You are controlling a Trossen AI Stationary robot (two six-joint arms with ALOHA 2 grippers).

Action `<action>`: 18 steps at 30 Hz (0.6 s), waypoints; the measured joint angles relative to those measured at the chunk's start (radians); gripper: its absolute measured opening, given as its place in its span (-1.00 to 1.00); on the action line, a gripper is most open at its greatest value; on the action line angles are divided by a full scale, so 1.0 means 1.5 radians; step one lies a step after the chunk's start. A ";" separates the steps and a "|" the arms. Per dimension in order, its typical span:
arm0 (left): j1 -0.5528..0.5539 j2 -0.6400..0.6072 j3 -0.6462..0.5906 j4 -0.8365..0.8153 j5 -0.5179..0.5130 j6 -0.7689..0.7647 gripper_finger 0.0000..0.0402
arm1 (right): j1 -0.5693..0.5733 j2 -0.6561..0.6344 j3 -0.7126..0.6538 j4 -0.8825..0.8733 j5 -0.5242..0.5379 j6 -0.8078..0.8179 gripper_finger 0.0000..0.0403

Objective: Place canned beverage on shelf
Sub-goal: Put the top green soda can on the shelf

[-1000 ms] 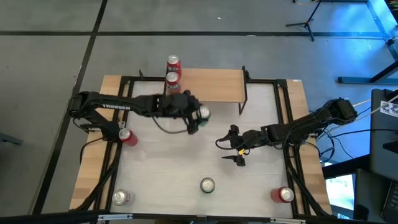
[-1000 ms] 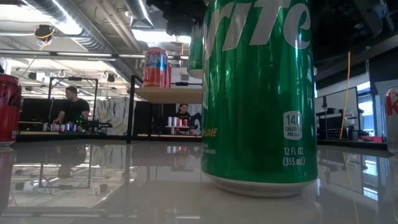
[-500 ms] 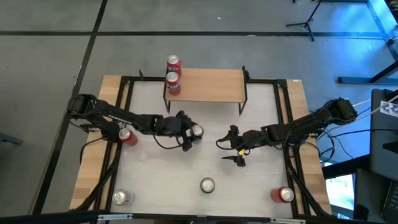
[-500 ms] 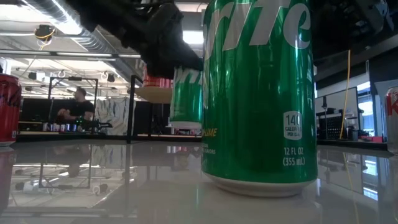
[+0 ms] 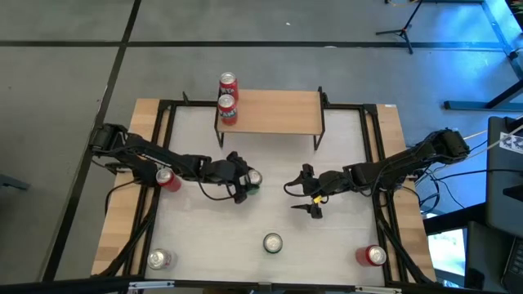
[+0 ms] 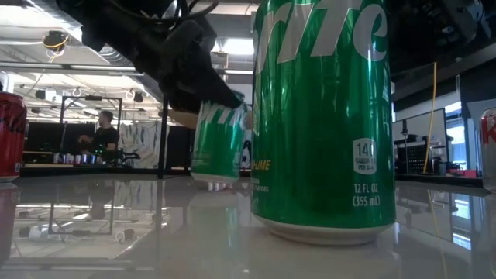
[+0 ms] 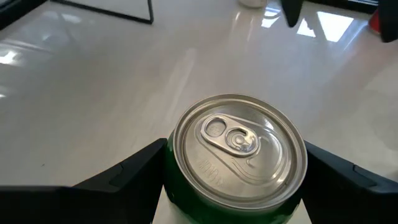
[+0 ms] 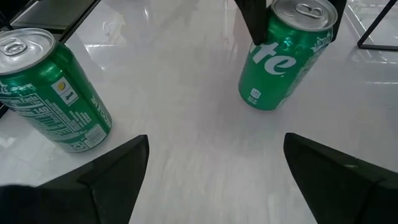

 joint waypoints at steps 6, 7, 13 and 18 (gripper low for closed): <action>0.000 0.000 0.000 -0.007 0.001 0.002 0.52 | 0.000 0.000 0.000 0.000 0.000 0.000 0.84; 0.000 0.000 0.000 -0.007 0.001 0.002 0.54 | 0.000 0.000 0.000 0.000 0.000 0.000 0.84; 0.000 -0.001 0.001 -0.002 0.000 0.002 0.65 | 0.000 0.000 0.000 0.000 0.000 0.000 0.84; 0.001 -0.001 0.001 -0.006 0.001 0.002 0.67 | 0.000 0.000 0.000 0.000 0.000 0.000 0.84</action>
